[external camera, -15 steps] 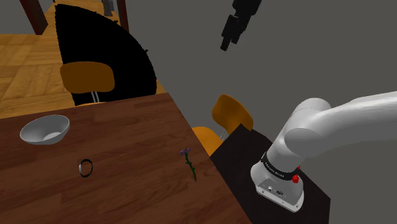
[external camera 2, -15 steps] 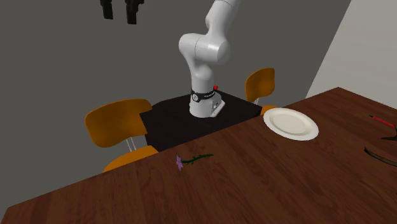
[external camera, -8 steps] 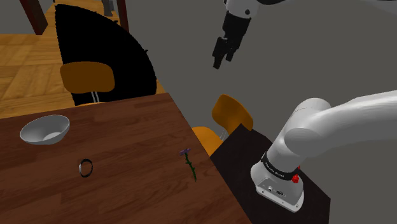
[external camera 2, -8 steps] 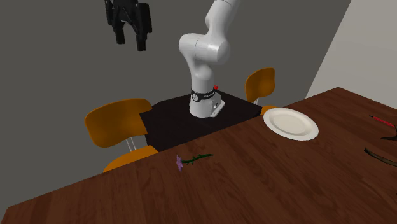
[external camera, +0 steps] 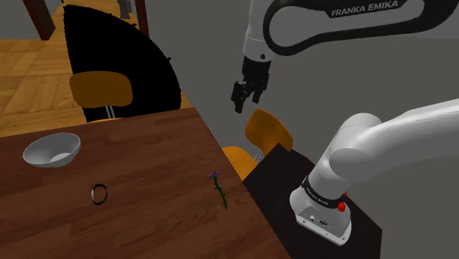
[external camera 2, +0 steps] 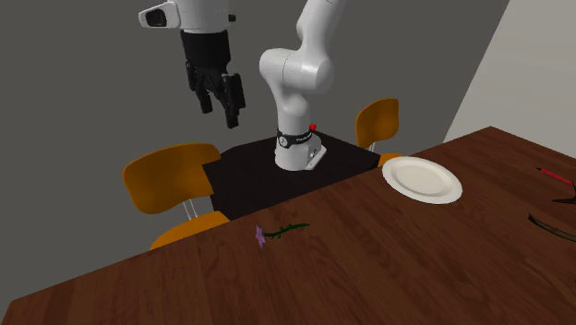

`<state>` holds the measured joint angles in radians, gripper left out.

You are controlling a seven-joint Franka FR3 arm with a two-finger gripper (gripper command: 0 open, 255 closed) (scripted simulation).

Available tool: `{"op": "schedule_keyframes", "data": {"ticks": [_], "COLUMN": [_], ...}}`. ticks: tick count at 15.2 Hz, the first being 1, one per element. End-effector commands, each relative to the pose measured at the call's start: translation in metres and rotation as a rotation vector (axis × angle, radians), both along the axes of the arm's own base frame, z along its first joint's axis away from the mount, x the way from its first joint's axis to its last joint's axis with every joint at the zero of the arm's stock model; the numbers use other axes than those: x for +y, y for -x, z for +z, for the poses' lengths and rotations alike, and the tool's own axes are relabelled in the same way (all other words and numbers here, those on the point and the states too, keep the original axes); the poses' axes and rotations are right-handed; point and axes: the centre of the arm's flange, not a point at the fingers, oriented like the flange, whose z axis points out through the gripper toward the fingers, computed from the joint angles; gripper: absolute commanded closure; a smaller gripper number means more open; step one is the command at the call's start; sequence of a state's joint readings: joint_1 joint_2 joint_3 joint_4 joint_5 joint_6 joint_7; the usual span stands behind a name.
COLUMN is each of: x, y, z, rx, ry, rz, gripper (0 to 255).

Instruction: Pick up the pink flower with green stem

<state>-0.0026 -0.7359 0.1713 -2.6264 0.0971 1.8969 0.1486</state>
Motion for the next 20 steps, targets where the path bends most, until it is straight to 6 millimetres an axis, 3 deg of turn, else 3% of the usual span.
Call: {"op": "schedule_keyframes", "data": {"ticks": [1,20], "x": [0.010,0.111], "y": [-0.003,0.007], "z": [-0.024,-0.248], "rx": [0.026,0.280], "ry": [-0.005,-0.048], "rz": [-0.032,-0.316], "gripper": [0,0]}}
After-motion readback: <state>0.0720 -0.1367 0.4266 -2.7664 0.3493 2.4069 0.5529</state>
